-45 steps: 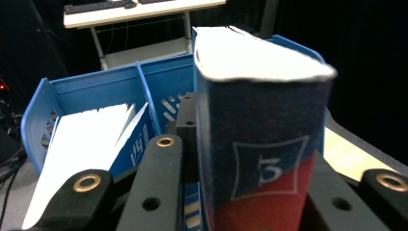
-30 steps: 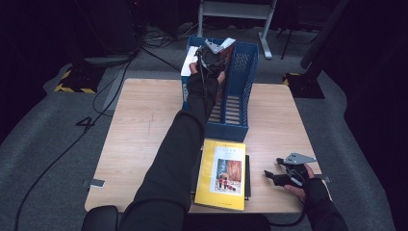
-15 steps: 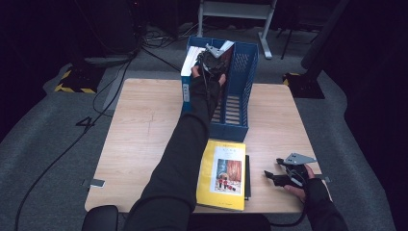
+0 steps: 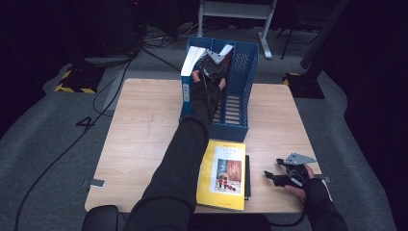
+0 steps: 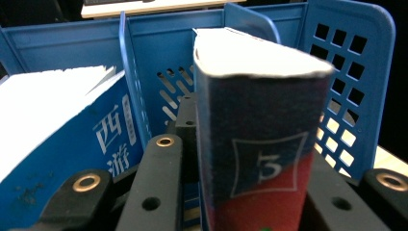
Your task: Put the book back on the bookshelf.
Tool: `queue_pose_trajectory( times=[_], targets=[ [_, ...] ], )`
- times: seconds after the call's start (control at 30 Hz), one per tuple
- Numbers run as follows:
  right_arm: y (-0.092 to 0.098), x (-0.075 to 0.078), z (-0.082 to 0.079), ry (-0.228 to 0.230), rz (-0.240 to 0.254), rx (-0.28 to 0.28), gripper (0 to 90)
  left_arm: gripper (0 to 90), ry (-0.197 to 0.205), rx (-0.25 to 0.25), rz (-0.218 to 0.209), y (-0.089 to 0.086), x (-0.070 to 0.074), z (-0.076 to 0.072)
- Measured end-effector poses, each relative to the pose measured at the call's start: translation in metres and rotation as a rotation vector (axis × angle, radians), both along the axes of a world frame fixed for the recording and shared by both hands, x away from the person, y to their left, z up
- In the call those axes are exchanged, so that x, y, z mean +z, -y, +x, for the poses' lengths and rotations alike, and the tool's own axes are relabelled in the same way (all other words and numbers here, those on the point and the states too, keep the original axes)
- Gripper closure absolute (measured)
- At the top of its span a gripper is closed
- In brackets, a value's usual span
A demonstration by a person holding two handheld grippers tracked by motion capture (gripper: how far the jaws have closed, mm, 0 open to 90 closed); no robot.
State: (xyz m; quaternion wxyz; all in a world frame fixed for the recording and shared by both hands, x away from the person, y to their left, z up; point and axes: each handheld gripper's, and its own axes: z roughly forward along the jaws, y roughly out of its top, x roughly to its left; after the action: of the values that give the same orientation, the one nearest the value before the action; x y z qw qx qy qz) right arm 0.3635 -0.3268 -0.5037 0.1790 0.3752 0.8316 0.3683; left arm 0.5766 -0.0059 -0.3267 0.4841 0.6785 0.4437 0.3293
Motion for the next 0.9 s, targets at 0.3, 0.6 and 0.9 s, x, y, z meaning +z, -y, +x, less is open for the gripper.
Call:
queue_pose_trajectory(
  times=[0.3, 0.6, 0.9],
  targets=[
    [0.000, 0.000, 0.000, 0.001, 0.001, 0.012, 22.3, 73.6, -0.003, -0.017, -0.004, -0.003, -0.013, -0.003],
    [0.000, 0.000, 0.000, 0.000, 0.002, 0.012, 22.3, 73.3, -0.001, -0.040, 0.004, -0.007, -0.016, -0.011],
    [0.000, 0.000, 0.000, -0.002, 0.002, 0.012, 22.2, 72.7, -0.004, -0.067, 0.014, -0.016, -0.019, -0.020]
  ],
)
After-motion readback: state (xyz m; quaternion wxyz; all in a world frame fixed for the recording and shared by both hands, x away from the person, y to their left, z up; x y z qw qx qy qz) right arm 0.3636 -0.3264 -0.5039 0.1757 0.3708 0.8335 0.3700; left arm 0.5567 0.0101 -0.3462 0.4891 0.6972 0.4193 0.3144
